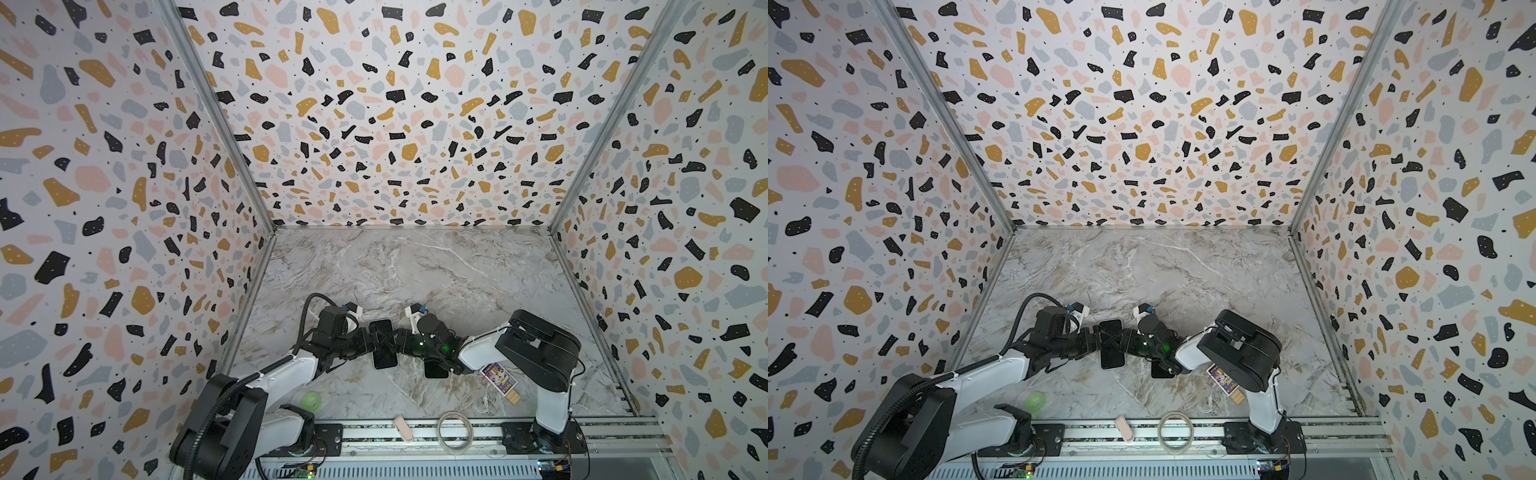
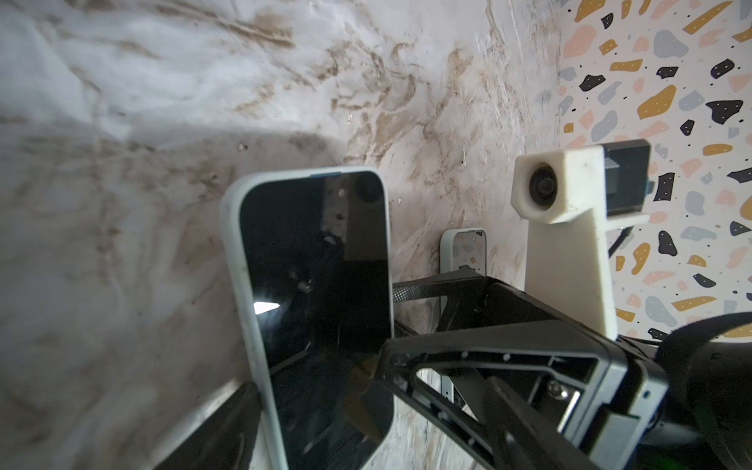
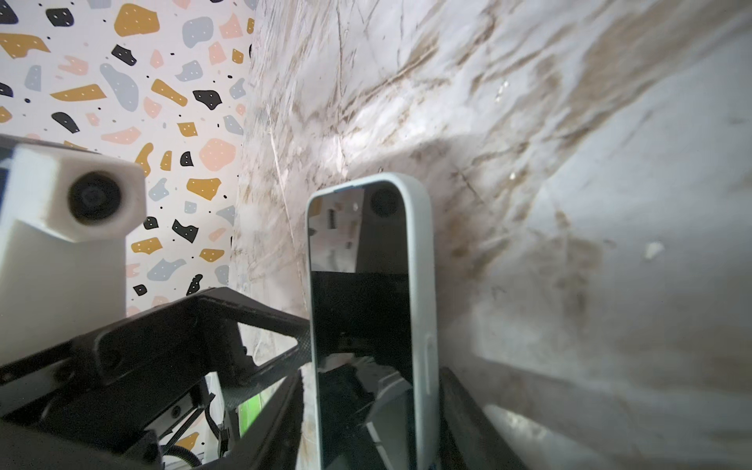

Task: Take the phone out of the phone case
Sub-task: Pick up the phone from the center of the table.

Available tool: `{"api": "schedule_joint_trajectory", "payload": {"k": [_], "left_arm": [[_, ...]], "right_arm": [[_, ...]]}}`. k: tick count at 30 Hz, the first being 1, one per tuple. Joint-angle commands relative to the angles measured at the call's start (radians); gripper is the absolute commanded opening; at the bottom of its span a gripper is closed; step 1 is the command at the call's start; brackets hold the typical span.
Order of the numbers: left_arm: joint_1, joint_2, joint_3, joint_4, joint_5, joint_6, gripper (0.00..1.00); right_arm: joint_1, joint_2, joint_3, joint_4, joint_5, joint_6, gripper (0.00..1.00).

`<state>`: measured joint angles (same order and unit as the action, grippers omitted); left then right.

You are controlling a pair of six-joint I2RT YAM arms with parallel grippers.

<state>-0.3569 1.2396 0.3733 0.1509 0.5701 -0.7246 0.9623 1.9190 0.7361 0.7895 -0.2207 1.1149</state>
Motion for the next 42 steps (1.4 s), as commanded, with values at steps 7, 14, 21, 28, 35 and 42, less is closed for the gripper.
{"api": "schedule_joint_trajectory", "payload": {"k": [7, 14, 21, 28, 35, 42], "left_arm": [[-0.017, 0.057, 0.038, 0.095, 0.073, -0.012, 0.85], [-0.018, 0.009, 0.028, 0.130, 0.071, -0.034, 0.85], [-0.018, 0.004, 0.023, 0.108, 0.060, -0.015, 0.84], [0.011, -0.044, 0.077, -0.106, -0.056, 0.092, 0.86], [0.034, -0.048, 0.035, -0.051, -0.058, 0.070, 0.89], [0.061, -0.063, -0.054, 0.171, 0.037, -0.031, 0.89]], "right_arm": [[0.003, 0.054, -0.010, -0.121, -0.022, -0.018, 0.54], [0.000, 0.074, -0.023, -0.076, -0.036, -0.004, 0.51], [-0.010, 0.071, -0.065, -0.022, -0.043, 0.013, 0.49], [-0.014, 0.064, -0.085, -0.008, -0.045, 0.013, 0.45], [-0.023, 0.063, -0.098, 0.023, -0.060, 0.016, 0.36], [-0.037, 0.045, -0.131, 0.096, -0.091, 0.031, 0.23]]}}
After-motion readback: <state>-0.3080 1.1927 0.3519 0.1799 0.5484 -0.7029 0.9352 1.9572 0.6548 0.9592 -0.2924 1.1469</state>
